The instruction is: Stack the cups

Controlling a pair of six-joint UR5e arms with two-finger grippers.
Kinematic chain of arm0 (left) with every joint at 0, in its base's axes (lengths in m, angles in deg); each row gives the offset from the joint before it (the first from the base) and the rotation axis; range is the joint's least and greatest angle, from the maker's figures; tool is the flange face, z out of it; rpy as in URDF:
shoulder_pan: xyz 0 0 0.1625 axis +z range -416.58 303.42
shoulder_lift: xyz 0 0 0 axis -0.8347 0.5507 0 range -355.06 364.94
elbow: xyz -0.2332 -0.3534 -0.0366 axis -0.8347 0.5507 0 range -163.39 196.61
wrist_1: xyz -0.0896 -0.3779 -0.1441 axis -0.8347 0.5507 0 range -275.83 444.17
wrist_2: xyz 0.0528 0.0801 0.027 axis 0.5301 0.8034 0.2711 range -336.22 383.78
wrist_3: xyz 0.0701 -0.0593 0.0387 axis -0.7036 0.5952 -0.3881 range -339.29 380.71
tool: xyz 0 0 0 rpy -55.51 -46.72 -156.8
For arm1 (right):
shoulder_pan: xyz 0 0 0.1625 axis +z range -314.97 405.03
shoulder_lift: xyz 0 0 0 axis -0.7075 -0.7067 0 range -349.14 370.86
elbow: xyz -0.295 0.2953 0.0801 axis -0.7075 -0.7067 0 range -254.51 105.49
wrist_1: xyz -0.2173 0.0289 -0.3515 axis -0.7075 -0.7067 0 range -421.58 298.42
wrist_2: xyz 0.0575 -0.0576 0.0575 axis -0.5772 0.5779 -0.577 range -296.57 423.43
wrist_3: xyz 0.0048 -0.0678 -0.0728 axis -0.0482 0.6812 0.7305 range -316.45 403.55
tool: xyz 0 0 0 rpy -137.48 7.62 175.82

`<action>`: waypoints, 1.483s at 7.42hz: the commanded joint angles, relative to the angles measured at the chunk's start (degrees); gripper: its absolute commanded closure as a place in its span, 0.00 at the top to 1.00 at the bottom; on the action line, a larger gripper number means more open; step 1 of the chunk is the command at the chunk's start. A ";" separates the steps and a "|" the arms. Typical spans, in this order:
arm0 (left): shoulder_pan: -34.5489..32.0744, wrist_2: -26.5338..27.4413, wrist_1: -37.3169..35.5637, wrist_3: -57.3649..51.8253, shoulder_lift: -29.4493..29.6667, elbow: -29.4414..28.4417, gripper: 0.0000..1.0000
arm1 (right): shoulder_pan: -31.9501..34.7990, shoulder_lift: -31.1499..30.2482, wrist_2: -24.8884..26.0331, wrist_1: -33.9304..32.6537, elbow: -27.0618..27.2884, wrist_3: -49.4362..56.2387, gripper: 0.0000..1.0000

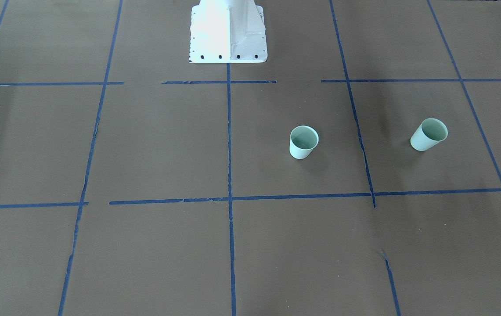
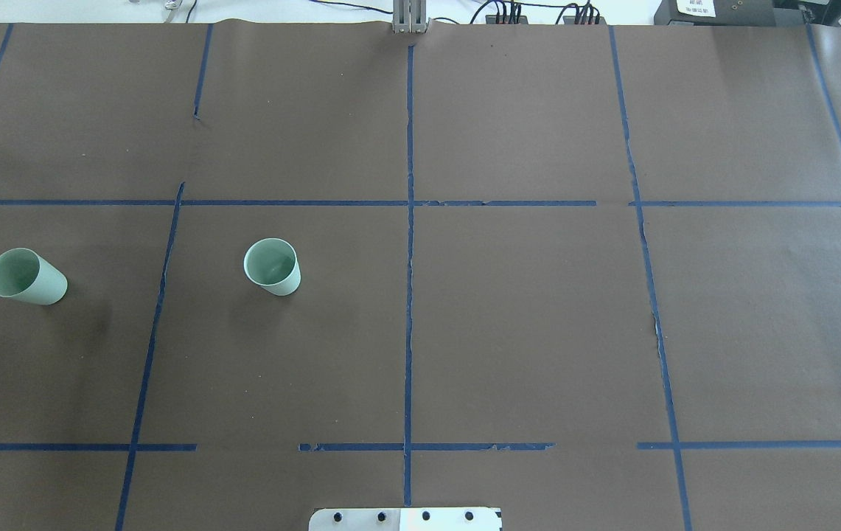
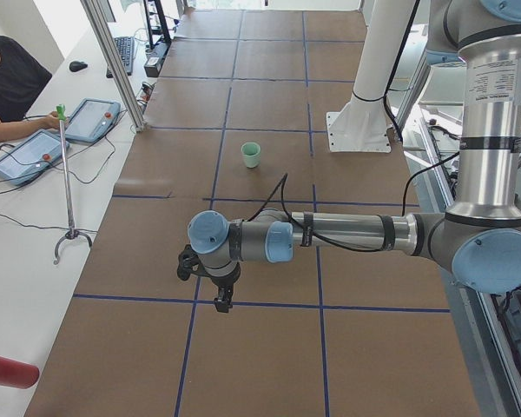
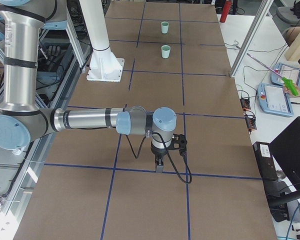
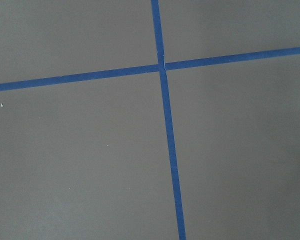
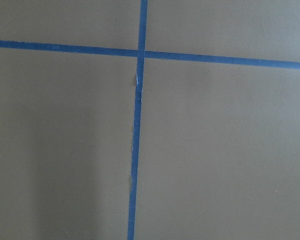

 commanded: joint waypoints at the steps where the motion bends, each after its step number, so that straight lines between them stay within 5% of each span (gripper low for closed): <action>1: -0.07 0.09 0.00 -0.35 0.19 1.07 1.00 | 0.00 0.00 0.00 0.05 -0.02 0.00 1.00; 6: 0.63 -0.08 0.88 2.09 0.28 6.08 1.00 | 0.00 0.00 0.00 -0.04 -0.02 0.00 1.00; 7: 4.46 0.00 2.88 11.33 0.10 7.65 1.00 | 0.00 0.00 0.00 0.05 -0.02 0.00 1.00; 11: 16.87 0.88 25.72 41.25 -4.38 7.68 1.00 | 0.00 0.00 0.00 -0.04 -0.02 0.00 1.00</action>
